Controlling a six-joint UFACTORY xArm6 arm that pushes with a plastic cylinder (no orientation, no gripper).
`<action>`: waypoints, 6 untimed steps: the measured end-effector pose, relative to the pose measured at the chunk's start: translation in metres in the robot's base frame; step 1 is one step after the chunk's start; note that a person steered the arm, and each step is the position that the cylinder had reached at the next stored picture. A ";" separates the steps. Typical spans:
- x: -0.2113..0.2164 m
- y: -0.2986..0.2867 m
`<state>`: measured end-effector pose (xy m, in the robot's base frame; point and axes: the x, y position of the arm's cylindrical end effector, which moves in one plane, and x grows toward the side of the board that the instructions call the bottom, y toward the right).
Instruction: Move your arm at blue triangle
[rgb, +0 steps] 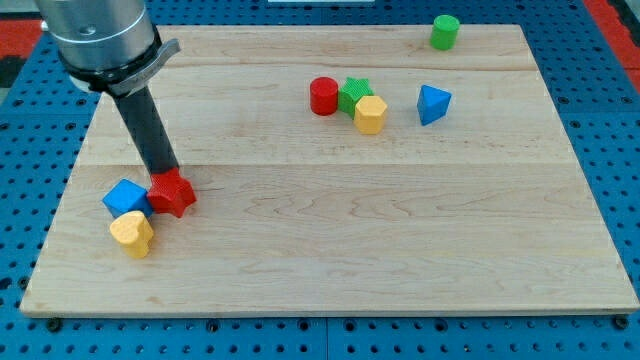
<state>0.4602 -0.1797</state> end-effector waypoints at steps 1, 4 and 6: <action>-0.028 0.072; 0.010 0.095; -0.007 0.305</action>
